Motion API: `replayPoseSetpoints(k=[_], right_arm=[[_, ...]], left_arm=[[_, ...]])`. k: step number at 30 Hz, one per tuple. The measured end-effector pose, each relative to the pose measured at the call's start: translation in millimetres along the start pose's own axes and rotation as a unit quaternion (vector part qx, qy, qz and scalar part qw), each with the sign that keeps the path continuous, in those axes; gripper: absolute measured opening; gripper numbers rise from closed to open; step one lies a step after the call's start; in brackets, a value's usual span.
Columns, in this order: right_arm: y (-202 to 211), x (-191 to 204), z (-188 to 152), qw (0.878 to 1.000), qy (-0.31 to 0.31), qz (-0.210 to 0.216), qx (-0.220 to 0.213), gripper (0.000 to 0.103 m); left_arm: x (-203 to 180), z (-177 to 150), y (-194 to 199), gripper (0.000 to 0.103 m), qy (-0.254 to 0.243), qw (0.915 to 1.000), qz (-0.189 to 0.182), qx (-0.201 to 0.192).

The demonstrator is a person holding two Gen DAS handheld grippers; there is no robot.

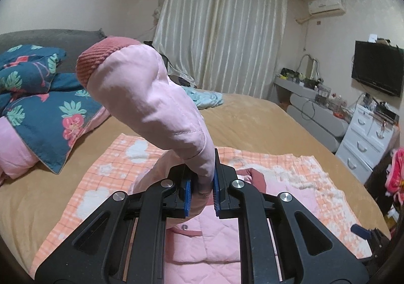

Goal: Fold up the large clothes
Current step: 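Carry the lifted sleeve with the left tool toward the jacket front, then lay the sleeve across the jacket front and open the left tool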

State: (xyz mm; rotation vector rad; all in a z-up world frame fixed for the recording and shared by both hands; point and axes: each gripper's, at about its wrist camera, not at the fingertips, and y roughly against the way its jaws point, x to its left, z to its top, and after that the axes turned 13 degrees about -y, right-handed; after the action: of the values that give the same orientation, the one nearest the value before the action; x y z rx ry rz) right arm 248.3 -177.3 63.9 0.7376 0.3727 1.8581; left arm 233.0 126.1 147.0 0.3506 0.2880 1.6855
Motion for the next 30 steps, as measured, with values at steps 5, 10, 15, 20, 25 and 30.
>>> replayPoseSetpoints(k=[5, 10, 15, 20, 25, 30], right_arm=[[-6.8, -15.1, 2.4, 1.000, -0.010, -0.003, -0.006, 0.099], [-12.2, -34.9, 4.4, 0.999, -0.042, 0.014, -0.009, 0.099], [-21.4, -54.4, -0.4, 0.998, -0.054, -0.007, -0.009, 0.099], [-28.4, -77.1, -1.4, 0.997, -0.070, -0.033, -0.011, 0.099], [-28.7, -95.2, 1.0, 0.995, -0.079, -0.055, -0.020, 0.099], [-27.7, -113.0, 3.4, 0.993, -0.091, -0.073, -0.026, 0.099]], left_arm=[[-21.9, -4.3, -11.2, 0.006, -0.019, 0.9997, -0.013, 0.009], [-43.5, -11.7, -20.1, 0.006, -0.036, 0.9989, -0.025, 0.017], [-68.9, -22.3, -32.0, 0.006, -0.059, 0.9972, -0.037, 0.026], [-94.1, -36.4, -43.8, 0.006, -0.082, 0.9947, -0.050, 0.038], [-115.9, -53.4, -54.1, 0.006, -0.106, 0.9913, -0.057, 0.052], [-136.2, -72.9, -64.2, 0.006, -0.132, 0.9867, -0.065, 0.069]])
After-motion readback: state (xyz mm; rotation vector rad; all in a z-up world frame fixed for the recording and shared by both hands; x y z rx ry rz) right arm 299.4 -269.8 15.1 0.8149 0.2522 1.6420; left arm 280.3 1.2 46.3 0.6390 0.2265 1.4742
